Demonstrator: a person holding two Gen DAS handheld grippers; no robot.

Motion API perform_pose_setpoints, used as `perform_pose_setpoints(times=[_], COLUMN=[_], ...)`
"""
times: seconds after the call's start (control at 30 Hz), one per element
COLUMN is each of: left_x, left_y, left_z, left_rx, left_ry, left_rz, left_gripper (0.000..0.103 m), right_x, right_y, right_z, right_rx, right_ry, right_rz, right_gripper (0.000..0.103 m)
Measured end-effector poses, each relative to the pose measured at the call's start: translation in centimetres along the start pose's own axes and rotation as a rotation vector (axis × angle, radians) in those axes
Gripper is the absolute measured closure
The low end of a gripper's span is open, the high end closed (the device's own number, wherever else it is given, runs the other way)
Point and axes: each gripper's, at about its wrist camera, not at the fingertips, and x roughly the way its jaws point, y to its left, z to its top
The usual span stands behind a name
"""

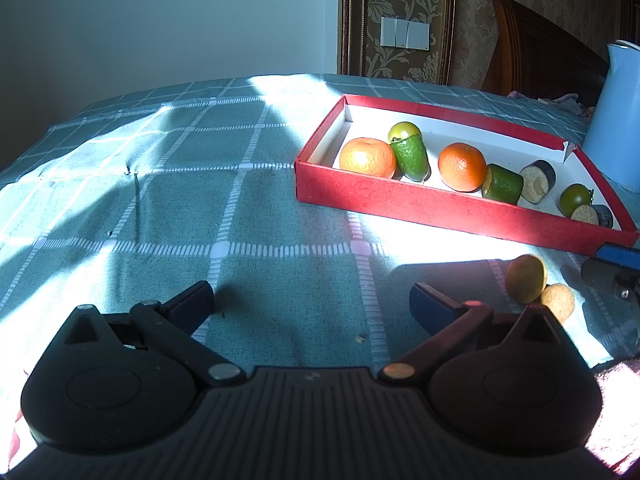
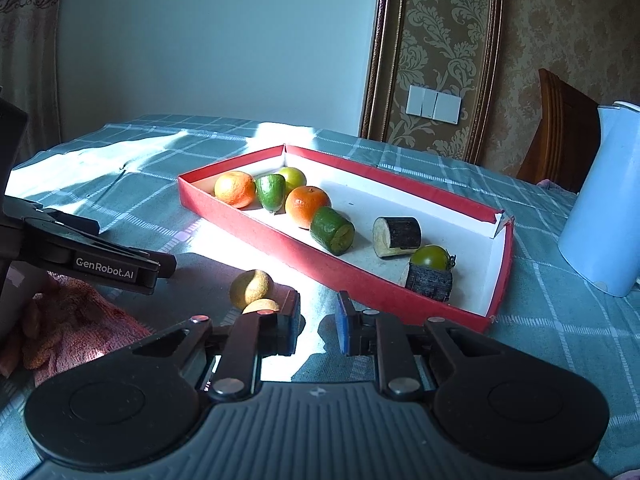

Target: Organize fruits

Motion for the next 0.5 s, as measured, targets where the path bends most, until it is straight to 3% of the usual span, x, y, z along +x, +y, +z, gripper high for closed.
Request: perform_pose_setpoints(times=[0.2, 0.4, 0.5], left_x=[0.0, 0.0, 0.1], left_y=[0.0, 0.0, 0.0], left_z=[0.0, 0.0, 0.0], left_rx=[0.000, 0.000, 0.000], left_ry=[0.000, 0.000, 0.000], left_rz=[0.000, 0.000, 0.000], left_gripper=[0.000, 0.000, 0.000], right_x=[0.0, -0.2, -0.2], right_y=[0.0, -1.3, -1.3], right_z=[0.2, 0.0, 0.1], right_rx=[-0.013, 0.065, 0.069], right_ry=[0.003, 0.018, 0.023], right_rz=[-0.001, 0.065, 0.091], right_gripper=[0.084, 0.083, 0.077])
